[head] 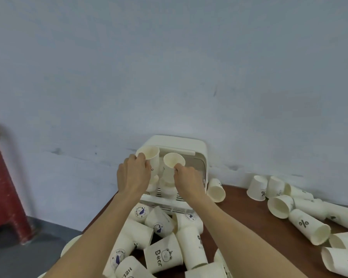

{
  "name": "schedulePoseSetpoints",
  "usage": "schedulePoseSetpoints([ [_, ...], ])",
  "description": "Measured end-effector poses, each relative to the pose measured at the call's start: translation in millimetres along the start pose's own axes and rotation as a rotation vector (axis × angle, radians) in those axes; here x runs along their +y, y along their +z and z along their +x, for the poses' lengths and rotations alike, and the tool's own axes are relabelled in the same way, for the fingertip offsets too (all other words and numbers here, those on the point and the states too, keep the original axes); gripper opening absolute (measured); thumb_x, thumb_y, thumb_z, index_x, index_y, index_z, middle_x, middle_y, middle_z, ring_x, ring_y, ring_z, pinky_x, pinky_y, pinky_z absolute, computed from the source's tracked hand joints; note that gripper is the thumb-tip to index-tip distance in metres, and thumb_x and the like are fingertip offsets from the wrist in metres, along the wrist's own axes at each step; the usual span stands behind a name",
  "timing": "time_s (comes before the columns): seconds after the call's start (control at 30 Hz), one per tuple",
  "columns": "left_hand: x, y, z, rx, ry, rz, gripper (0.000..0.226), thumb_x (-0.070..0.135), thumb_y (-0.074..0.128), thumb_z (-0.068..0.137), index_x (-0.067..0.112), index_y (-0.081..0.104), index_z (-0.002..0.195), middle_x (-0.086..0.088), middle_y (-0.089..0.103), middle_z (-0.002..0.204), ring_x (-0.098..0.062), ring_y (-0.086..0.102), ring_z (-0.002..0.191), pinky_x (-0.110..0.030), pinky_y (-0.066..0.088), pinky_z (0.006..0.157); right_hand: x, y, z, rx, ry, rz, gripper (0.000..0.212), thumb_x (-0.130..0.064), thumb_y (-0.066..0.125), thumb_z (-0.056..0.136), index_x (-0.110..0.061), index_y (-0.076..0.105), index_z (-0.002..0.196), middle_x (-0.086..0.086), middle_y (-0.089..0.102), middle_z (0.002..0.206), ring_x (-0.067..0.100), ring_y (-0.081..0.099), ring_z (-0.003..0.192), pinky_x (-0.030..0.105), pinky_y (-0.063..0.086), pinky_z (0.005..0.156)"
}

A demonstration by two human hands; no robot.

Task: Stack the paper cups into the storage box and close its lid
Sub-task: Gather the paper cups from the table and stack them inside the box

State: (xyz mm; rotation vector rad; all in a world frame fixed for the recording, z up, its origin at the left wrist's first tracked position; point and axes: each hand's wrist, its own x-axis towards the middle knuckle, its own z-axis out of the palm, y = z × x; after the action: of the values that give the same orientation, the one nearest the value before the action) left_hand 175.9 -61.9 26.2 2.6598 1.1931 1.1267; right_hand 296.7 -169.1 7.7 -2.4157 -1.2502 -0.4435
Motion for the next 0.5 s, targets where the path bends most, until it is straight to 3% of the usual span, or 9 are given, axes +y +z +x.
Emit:
schedulePoseSetpoints([
  [0.2,-11,22,12,-0.056,0.029,-0.002,0.025,0.026,0.044,0.098,0.008,0.061,0.103,-0.011,0.059,0.091,-0.031,0.057,0.08,-0.037,0.043,0.067,-2,22,0,-0.225,-0.031,-0.094,0.019,-0.003,0.044,0.09,-0.006,0.056,0.104,0.014,0.06,0.097,0.033,0.061,0.087,0.035,0.039,0.062],
  [0.5,-21,51,6,-0.107,0.088,0.069,0.023,0.026,0.045,0.098,0.008,0.06,0.1,-0.012,0.062,0.092,-0.031,0.057,0.082,-0.038,0.04,0.067,-9,39,-9,-0.336,-0.044,-0.1,0.017,-0.003,0.045,0.091,-0.005,0.055,0.104,0.016,0.062,0.101,0.032,0.06,0.088,0.035,0.04,0.063],
])
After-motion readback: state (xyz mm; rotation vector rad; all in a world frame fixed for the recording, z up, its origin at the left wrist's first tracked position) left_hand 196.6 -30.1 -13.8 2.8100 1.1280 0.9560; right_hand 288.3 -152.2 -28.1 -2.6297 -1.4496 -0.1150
